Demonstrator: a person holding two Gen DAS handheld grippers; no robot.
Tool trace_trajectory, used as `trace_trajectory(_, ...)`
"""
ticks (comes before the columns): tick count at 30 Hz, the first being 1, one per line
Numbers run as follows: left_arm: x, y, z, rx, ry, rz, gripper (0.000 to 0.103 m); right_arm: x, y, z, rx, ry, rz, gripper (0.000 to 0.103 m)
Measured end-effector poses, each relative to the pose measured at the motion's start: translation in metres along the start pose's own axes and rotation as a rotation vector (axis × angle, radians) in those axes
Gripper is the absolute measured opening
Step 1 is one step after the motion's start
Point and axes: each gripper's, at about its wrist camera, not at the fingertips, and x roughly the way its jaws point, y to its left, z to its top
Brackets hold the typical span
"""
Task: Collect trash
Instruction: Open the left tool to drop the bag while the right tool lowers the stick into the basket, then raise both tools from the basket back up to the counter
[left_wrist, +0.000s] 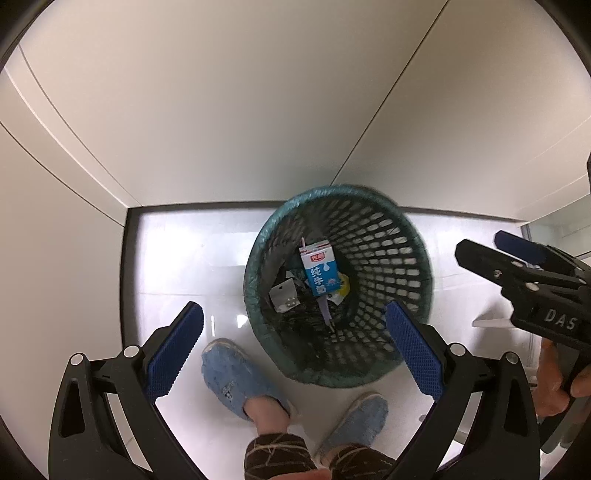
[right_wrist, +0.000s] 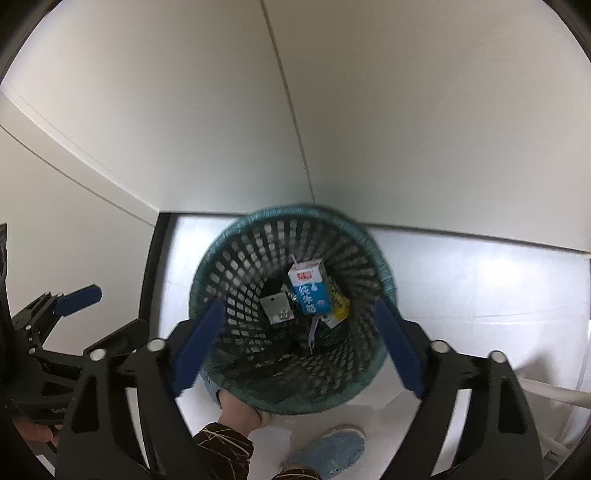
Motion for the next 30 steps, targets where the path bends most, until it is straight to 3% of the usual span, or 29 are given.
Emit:
trace_trajectory(5, -0.059, -0.01, 0.014, -0.005, -0.019, 0.028, 0.097, -0.067, 0.003, 0.019, 0.007, -0.062, -0.034, 0.095)
trace_trajectory(15, -0.21, -0.044, 0.061, 0.002, -0.129, 0.051, 0.097, -0.213, 0.001, 0.065, 0.03, -0.161, -0.064, 0.095)
trace_trajectory(23, -0.313, -0.06, 0.098, 0.007, -0.185, 0.069, 0.096, -0.322, -0.007, 0.095, 0.064, -0.201, -0.122, 0.095)
trace_trajectory(30, -0.388, -0.073, 0.136, 0.017, -0.24, 0.048, 0.095, -0.399, -0.007, 0.13, 0.06, -0.267, -0.123, 0.095)
